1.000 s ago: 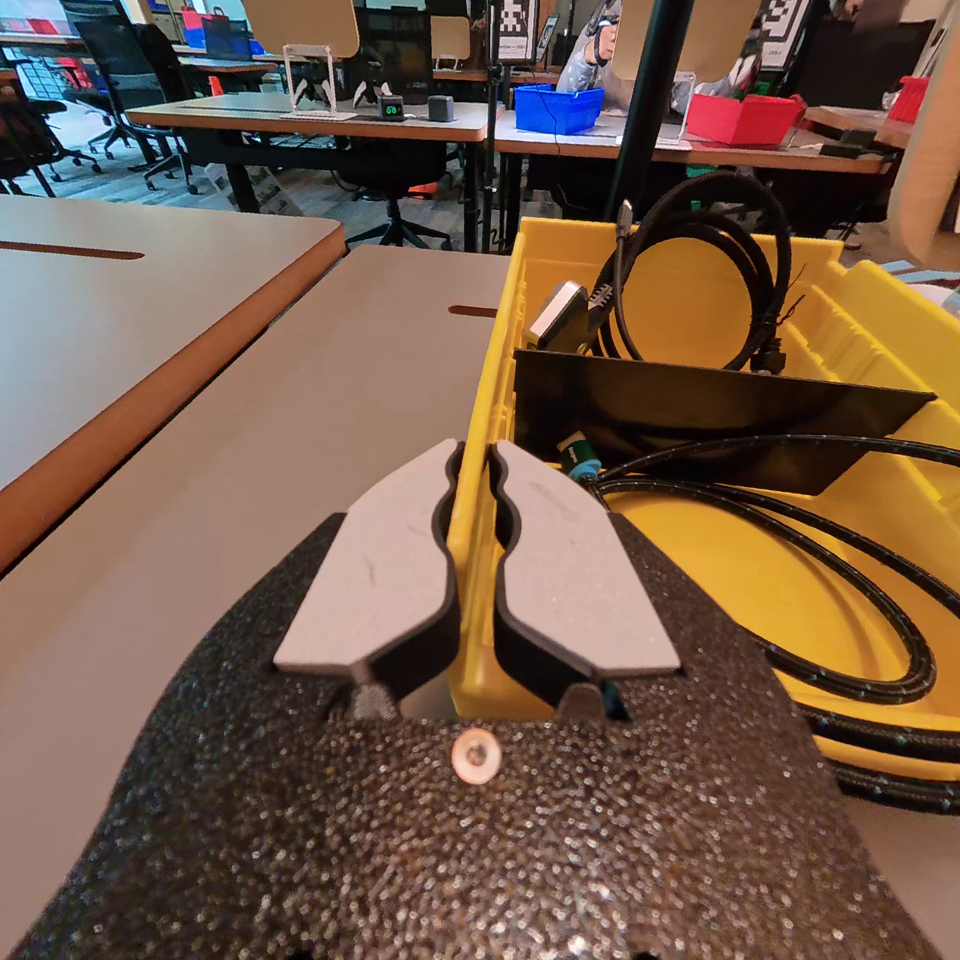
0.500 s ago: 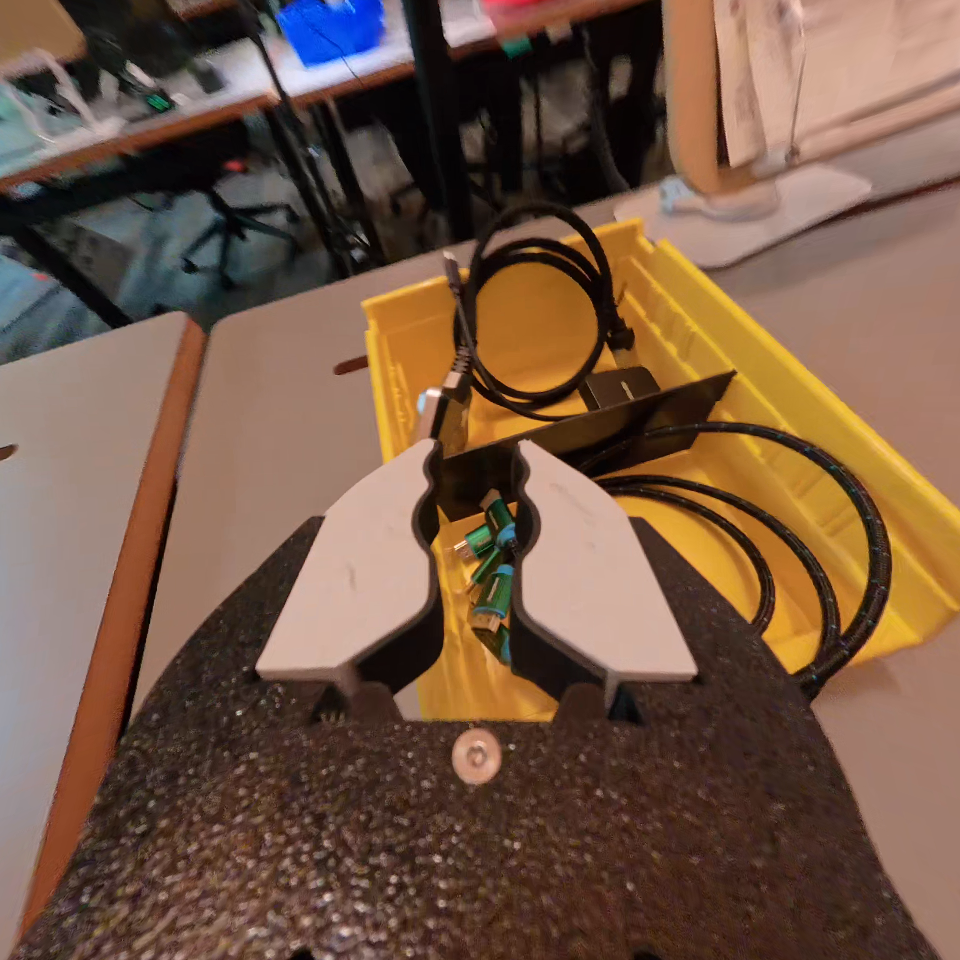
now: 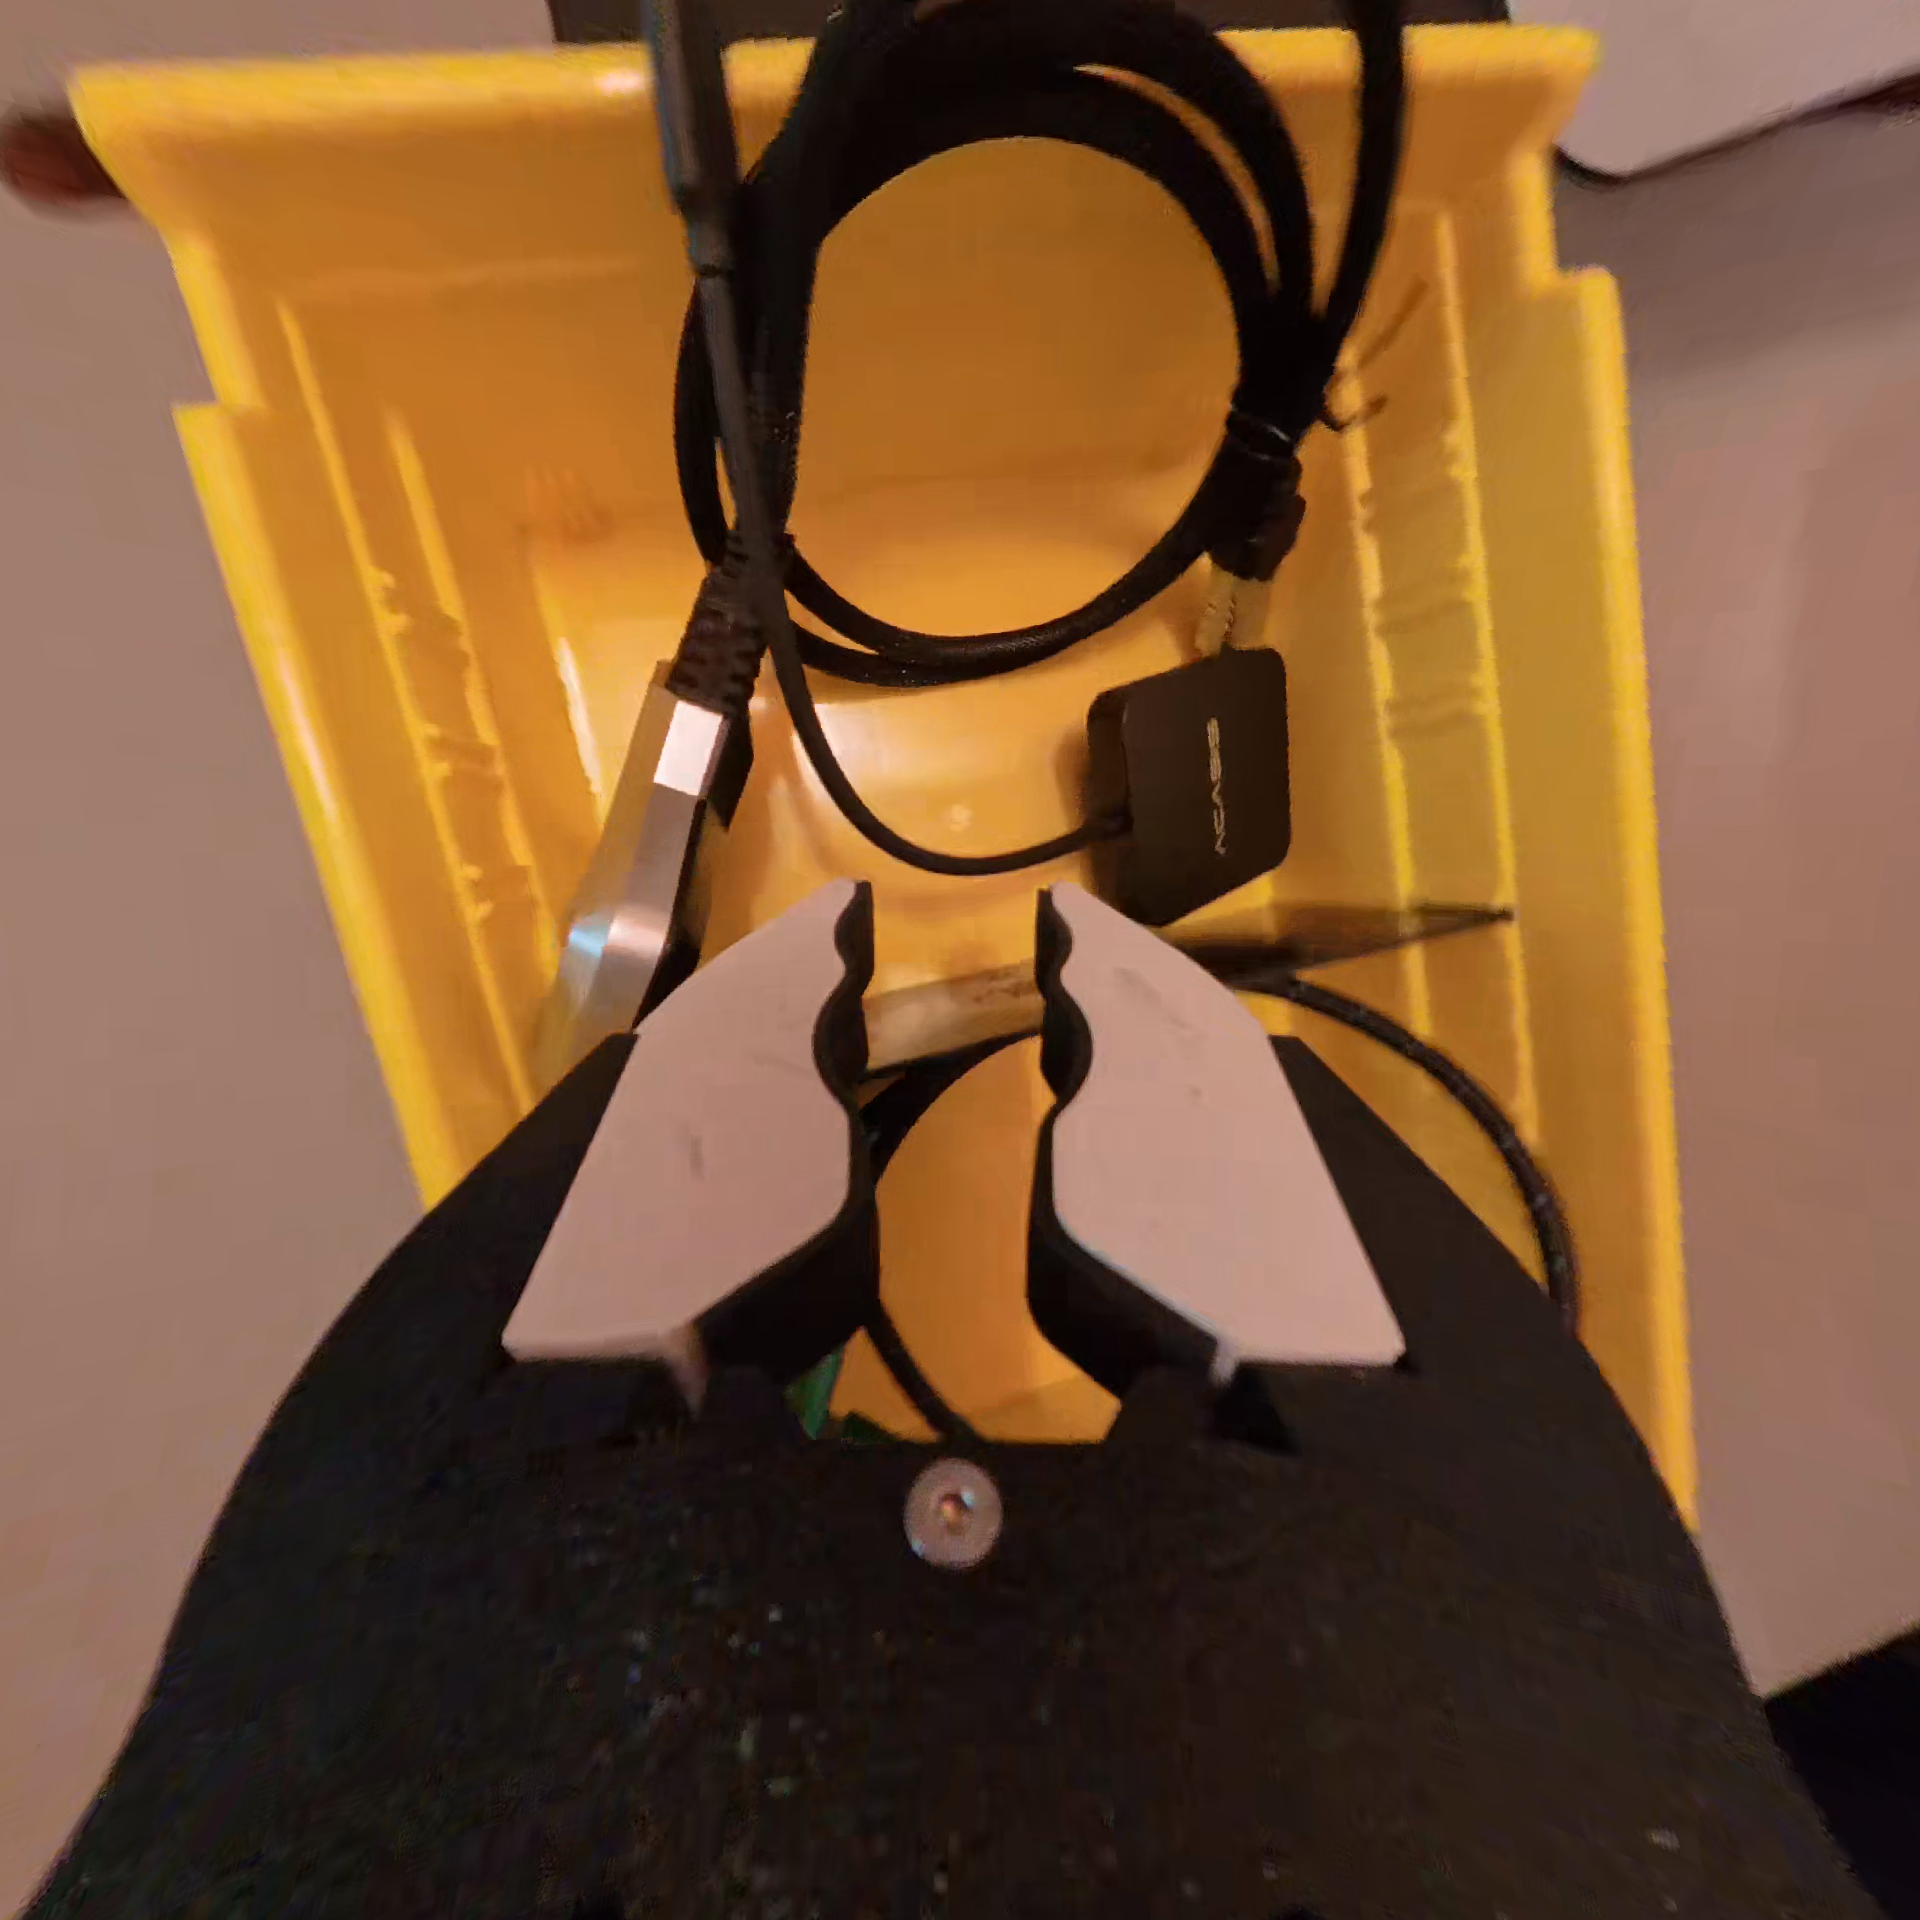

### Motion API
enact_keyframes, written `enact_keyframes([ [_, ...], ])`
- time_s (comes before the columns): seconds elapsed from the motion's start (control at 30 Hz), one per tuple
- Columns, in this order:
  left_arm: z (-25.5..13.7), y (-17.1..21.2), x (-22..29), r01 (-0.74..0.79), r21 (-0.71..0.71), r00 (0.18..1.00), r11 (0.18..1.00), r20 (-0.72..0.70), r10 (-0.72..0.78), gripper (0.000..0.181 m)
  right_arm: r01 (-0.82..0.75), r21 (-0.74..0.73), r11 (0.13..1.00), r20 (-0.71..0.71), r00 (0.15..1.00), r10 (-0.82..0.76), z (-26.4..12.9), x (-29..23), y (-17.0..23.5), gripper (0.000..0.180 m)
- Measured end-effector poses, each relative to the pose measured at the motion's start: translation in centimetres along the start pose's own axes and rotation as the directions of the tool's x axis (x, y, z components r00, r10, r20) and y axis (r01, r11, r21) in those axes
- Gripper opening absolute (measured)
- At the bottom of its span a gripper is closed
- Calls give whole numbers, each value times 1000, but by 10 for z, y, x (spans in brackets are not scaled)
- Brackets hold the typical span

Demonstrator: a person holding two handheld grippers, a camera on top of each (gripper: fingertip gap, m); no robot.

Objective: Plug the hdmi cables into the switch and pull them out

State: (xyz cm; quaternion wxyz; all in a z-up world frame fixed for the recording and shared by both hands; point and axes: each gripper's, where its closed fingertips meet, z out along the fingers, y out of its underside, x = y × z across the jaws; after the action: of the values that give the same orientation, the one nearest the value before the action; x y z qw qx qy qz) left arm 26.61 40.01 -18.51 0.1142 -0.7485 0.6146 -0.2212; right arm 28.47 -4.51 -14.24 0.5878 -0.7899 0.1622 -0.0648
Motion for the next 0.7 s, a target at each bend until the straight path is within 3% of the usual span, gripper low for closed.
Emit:
enact_keyframes([
  [0.07, 11, -1, 0, 132, -51, 991, 990, -27, -133, 34, -11, 2, 1000, 24, 1000, 11, -2, -4, -2, 70],
  [0.17, 19, -5, -2, 205, -81, 978, 975, -22, -207, 32, -4, 2, 1000, 24, 1000, 4, -5, -5, -4, 71],
  [0.47, 29, -5, -14, 207, -198, 970, 958, 169, -175, 27, 30, -31, 999, 53, 998, -28, 2, -12, 1, 74],
  [0.7, 31, -6, -18, 213, -221, 964, 952, 208, -167, 15, 46, -19, 999, 46, 998, -45, 0, -14, -3, 73],
])
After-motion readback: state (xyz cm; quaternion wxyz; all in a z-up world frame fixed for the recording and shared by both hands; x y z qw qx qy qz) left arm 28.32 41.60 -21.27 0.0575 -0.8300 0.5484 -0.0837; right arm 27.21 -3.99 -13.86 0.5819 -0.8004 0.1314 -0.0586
